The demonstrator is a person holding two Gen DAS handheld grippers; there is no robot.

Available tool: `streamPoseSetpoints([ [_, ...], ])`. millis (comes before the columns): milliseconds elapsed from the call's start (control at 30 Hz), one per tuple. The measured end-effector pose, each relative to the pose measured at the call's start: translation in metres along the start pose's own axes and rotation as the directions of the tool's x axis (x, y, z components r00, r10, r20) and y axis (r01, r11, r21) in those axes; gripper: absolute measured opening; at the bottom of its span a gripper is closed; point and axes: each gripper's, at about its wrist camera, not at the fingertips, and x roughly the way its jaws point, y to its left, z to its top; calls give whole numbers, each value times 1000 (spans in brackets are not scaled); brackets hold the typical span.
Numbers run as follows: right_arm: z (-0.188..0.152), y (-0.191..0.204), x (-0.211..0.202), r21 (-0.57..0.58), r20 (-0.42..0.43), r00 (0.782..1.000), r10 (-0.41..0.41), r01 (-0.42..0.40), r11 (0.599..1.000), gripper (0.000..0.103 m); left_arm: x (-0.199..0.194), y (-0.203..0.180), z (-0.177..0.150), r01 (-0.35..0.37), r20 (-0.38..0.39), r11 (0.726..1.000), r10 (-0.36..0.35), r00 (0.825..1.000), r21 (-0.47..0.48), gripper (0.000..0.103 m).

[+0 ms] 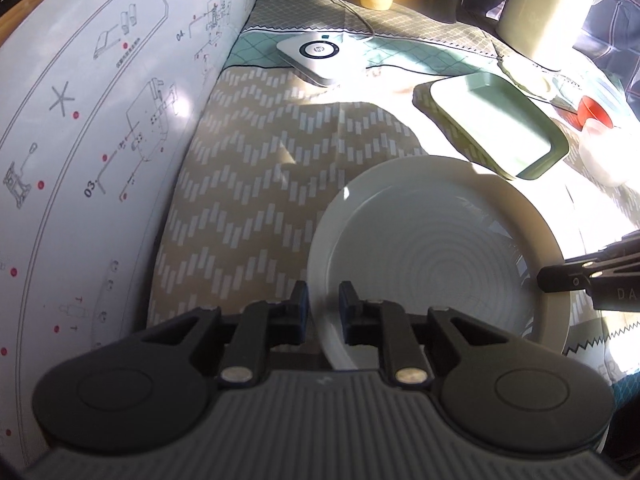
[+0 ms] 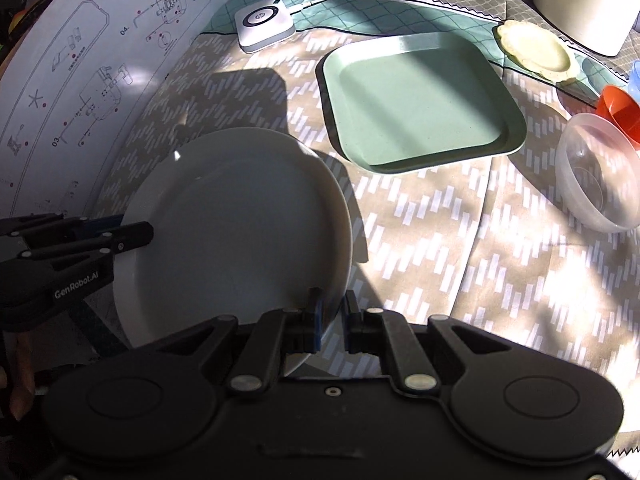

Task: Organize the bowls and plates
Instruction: 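Lift the white plate with both grippers and lower it beside the instruction box, then open both grippers to release the white plate, then close the left gripper on the green tray edge while the right gripper grips it too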

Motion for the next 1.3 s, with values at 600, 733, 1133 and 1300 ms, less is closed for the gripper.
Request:
streamPoseSetpoints([
  [600, 0, -4, -9, -17, 48, 998, -27, 28, 999, 81, -8, -2, 4, -29, 50, 1000, 29, 998, 2, 98],
  [733, -1, -10, -16, -5, 64, 997, -33, 34, 999, 88, -17, 1, 11, -29, 83, 999, 31, 996, -19, 102],
  [1133, -3, -26, -29, 38, 108, 993, -55, 51, 998, 95, -23, -10, 23, -14, 114, 1000, 11, 993, 19, 103],
  [1300, -1, -32, -31, 58, 112, 991, -71, 65, 996, 95, -19, -14, 33, -4, 122, 1000, 1, 993, 21, 103],
])
